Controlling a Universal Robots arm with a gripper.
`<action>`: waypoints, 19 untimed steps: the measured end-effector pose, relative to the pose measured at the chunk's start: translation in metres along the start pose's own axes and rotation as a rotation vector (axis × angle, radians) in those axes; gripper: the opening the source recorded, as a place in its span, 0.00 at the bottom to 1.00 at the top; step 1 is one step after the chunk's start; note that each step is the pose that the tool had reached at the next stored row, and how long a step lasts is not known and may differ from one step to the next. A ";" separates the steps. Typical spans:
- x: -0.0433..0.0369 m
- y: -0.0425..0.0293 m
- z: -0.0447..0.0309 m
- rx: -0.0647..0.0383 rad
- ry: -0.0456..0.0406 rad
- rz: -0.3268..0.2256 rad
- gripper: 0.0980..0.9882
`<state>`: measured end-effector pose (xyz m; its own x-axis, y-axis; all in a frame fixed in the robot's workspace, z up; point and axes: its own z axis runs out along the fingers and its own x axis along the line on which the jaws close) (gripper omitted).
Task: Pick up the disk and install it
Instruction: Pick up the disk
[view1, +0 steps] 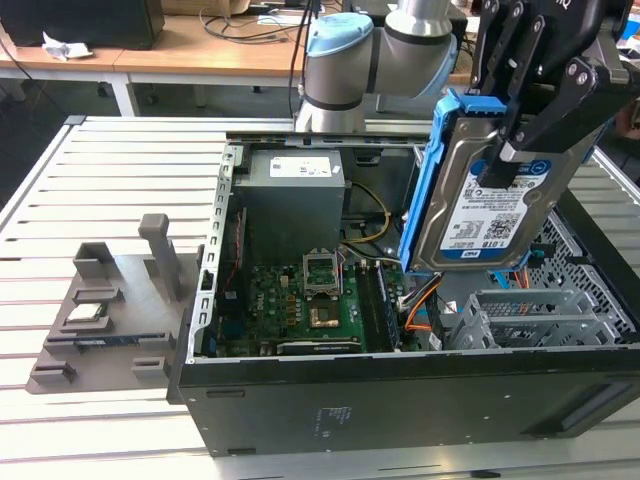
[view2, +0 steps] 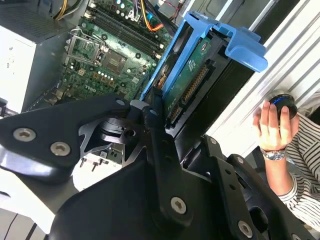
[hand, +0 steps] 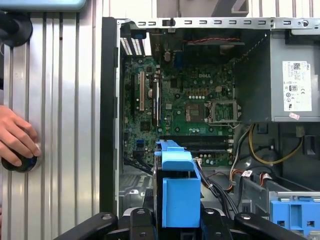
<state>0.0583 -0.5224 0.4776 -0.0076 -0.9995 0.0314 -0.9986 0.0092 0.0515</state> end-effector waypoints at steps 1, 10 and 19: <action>0.0000 -0.0027 0.0007 0.000 0.0000 0.000 0.30; -0.0004 -0.0308 0.0059 -0.006 0.0002 0.000 0.30; 0.0015 -0.0453 0.0126 -0.009 0.0009 0.000 0.30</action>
<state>0.1028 -0.5248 0.4628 -0.0075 -0.9995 0.0323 -0.9982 0.0094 0.0600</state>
